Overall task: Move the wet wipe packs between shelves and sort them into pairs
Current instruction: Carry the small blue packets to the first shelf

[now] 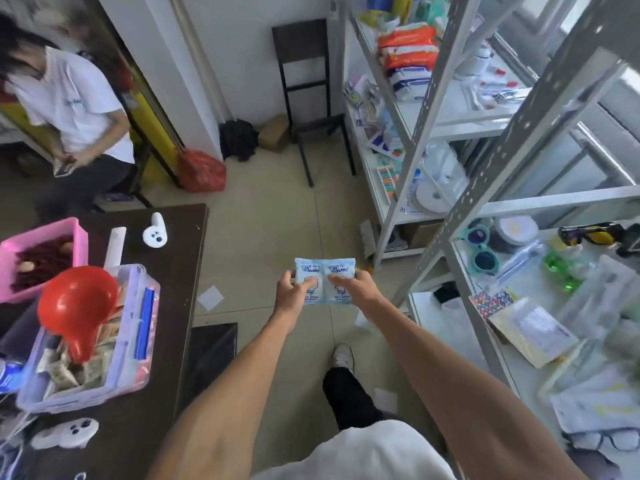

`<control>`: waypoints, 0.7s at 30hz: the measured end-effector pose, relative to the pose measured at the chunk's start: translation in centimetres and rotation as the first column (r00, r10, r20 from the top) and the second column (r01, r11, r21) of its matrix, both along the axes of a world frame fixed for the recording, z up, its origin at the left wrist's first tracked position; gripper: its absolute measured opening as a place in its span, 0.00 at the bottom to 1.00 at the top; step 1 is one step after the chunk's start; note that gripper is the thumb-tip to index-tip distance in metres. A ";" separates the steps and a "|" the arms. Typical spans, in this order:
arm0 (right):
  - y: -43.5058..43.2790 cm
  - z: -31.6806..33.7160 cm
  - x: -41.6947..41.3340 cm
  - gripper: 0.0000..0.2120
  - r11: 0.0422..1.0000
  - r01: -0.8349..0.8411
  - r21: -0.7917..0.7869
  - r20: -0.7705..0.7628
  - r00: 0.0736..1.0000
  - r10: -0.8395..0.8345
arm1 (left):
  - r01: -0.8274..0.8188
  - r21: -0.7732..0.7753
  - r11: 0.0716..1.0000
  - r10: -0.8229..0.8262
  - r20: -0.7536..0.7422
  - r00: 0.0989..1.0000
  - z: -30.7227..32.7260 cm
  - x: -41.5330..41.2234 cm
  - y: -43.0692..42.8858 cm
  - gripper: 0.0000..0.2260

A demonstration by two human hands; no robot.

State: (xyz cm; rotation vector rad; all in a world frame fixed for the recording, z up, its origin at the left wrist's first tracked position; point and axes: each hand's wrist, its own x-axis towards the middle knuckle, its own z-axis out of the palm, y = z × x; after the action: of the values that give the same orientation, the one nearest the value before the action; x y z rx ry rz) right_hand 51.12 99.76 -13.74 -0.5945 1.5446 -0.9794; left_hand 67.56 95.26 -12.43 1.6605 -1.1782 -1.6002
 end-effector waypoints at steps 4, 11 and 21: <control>-8.4 0.5 -2.3 0.01 1.000 -0.001 -0.014 0.101 0.995 0.002 | 0.000 0.004 1.000 0.000 0.017 1.000 1.6 -2.1 -8.3 0.14; -22.9 2.2 -5.2 0.02 0.998 -0.031 -0.046 0.087 0.996 0.035 | -0.025 -0.001 1.000 0.025 0.038 0.999 3.2 -4.7 -22.0 0.14; -44.2 1.7 -8.5 0.04 1.000 -0.012 0.024 -0.013 1.000 0.012 | 0.081 0.028 0.996 -0.082 0.022 0.996 1.0 -7.4 -44.4 0.14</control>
State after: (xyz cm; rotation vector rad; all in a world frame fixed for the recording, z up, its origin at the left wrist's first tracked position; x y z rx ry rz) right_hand 42.66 55.52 -12.07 -0.5934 1.5608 -0.9484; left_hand 60.18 50.81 -11.41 1.6720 -1.2555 -1.6576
